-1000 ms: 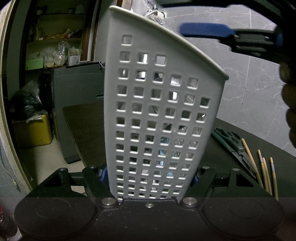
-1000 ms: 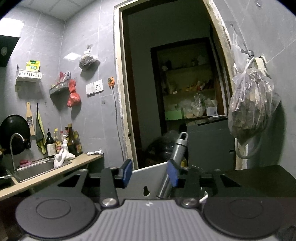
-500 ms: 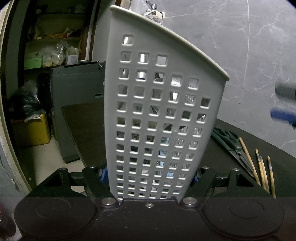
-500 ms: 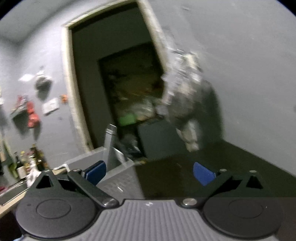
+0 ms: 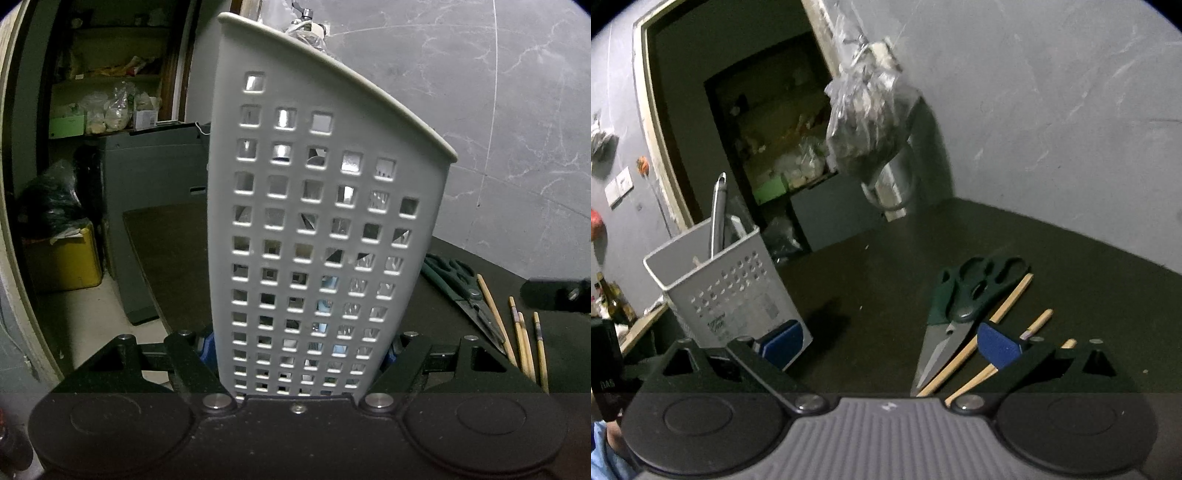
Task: Organize utensils
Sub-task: 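Move the right tool down to the green-handled knife on the table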
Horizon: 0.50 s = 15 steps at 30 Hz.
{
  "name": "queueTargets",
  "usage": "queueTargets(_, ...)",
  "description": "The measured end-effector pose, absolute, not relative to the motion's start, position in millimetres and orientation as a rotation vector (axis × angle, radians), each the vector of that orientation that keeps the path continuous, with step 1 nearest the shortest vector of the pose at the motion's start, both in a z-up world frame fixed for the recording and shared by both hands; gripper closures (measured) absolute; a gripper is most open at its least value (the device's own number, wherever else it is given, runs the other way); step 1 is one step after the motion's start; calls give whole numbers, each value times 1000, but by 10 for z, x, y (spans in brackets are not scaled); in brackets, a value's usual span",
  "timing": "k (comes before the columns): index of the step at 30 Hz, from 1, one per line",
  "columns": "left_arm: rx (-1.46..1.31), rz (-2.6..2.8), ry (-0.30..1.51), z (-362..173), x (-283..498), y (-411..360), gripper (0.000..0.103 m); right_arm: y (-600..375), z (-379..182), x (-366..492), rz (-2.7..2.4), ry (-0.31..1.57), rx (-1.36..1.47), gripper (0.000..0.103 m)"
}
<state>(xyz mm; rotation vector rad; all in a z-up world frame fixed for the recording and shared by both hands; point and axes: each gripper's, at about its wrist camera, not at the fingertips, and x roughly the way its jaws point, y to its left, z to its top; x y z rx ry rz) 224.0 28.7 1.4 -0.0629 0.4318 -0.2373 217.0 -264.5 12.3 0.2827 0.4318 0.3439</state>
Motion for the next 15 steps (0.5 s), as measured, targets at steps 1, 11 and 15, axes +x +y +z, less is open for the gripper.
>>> queueTargets(1,-65,-238,434,13,2238,293,26,-2582,122,2222,347,452,254,0)
queueTargets(11,-71,-253,432,-1,2232,341,26,-2308,172,2744,369,577,116,0)
queueTargets(15,-72,-257,432,-8,2233,350,26,-2267,207,3026,380,617,128,0)
